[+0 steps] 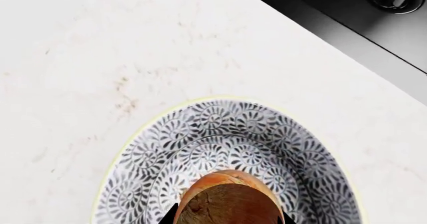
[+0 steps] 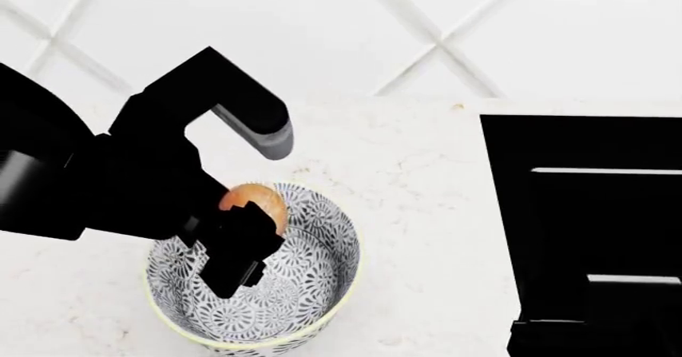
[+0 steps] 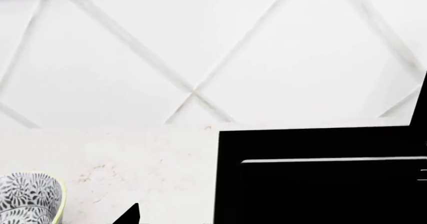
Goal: Pick the broccolis and asparaguss from the sink and place them in one bowl. Place the onion in the other bowl. Then turn off the sink faucet.
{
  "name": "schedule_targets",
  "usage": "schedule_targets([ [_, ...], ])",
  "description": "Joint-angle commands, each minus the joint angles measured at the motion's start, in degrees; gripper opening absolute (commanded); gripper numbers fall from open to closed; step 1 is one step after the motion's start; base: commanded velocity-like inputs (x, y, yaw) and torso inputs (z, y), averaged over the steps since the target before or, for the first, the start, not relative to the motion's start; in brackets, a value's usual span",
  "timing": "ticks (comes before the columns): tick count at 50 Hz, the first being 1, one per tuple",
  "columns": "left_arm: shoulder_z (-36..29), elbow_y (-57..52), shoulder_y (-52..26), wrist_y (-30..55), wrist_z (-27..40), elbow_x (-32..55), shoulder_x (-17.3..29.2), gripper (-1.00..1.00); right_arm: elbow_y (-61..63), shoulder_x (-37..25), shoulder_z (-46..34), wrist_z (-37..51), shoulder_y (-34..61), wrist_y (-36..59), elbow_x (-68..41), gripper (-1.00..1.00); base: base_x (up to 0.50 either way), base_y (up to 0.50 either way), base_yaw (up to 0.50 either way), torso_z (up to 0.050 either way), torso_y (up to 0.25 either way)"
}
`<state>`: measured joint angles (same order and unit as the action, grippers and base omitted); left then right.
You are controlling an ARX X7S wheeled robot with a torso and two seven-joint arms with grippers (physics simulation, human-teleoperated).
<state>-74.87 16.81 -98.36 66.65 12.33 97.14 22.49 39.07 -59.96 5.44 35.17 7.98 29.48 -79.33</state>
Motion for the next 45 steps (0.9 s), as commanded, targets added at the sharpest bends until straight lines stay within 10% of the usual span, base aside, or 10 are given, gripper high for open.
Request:
schedule_targets([
  [1, -0.38, 0.08, 0.93, -0.37, 0.80, 0.32, -0.76, -1.00, -0.15, 0.29, 0.22, -0.28, -0.62, -0.20, 0.28, 1.00, 0.00, 0.00, 0.00, 0.000, 0.000],
  [23, -1.97, -0.37, 1.06, -0.70, -1.85, -2.47, -1.62, -1.00, -0.38, 0.82, 0.80, -0.94, -1.59, -0.63, -0.02, 1.00, 0.00, 0.00, 0.00, 0.001, 0.000],
  [24, -2.09, -0.29, 0.87, -0.73, -2.16, -2.84, -1.61, 1.00, -0.38, 0.82, 0.80, -0.94, -1.59, -0.63, -0.02, 1.00, 0.00, 0.00, 0.00, 0.000, 0.000],
  [45, 0.95, -3.33, -4.55, -0.38, -4.91, -1.25, 0.80, 1.00, -0.79, 0.77, 0.35, -1.33, -0.59, -0.21, -0.34, 1.00, 0.00, 0.00, 0.00, 0.000, 0.000],
])
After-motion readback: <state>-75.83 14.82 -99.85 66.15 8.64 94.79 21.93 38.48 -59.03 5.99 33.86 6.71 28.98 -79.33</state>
